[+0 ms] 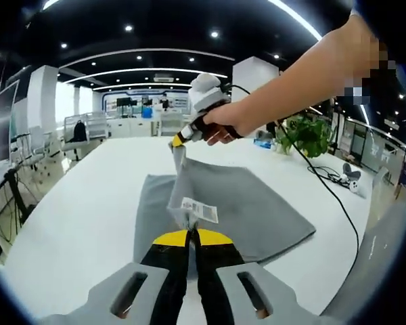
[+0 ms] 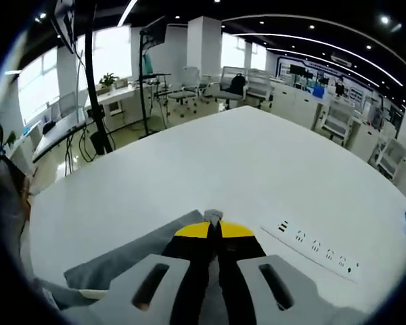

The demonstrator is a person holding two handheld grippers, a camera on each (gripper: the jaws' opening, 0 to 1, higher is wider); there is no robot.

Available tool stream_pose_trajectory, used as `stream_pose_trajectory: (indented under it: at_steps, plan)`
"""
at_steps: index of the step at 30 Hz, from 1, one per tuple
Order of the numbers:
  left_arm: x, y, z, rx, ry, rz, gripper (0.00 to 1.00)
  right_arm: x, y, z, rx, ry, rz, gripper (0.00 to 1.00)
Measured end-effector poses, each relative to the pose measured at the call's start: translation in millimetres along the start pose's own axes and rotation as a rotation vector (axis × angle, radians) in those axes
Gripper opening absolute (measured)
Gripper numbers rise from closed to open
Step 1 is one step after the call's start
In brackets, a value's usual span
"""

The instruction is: Fold the towel on the table until its edges align and the towel forms a compact rectangular stack.

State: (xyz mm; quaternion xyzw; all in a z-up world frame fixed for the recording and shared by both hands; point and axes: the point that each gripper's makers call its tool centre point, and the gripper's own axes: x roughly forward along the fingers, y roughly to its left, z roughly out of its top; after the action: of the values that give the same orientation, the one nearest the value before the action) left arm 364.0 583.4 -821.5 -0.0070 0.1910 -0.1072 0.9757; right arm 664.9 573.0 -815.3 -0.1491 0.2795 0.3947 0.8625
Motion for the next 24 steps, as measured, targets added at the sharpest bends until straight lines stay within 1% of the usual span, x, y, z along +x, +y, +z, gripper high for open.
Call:
stream_pose_trajectory:
  at_steps: [3,6,10,15,17,21,24]
  plan:
    - [3.8,0.1,-6.9,0.021,0.018,0.005,0.03,10.1,2.2,-4.8,-0.001,0.019,-0.002,0.01]
    - [2.2,1.9,-5.6,0.014,0.028,0.011,0.03,17.3,5.5,-5.7,-0.013,0.027,0.002,0.01]
    - [3.4,7.6,-8.6,-0.001,0.036,0.03,0.03,22.5,7.4,-7.8,-0.019,0.031,0.004,0.01]
    - [7.8,11.6,-21.1,0.011,0.064,0.038,0.03,28.8,8.6,-14.9,-0.009,0.04,-0.001,0.01]
    - [8.1,13.2,-23.4,0.01,0.063,0.042,0.03,32.0,8.8,-17.2,-0.002,0.038,-0.003,0.01]
    - [11.9,15.7,-35.1,0.012,0.088,0.044,0.03,36.4,12.4,-24.6,0.001,0.05,-0.004,0.01]
    - [14.2,18.4,-40.4,0.009,0.098,0.049,0.03,41.6,17.1,-23.6,0.009,0.043,0.014,0.01]
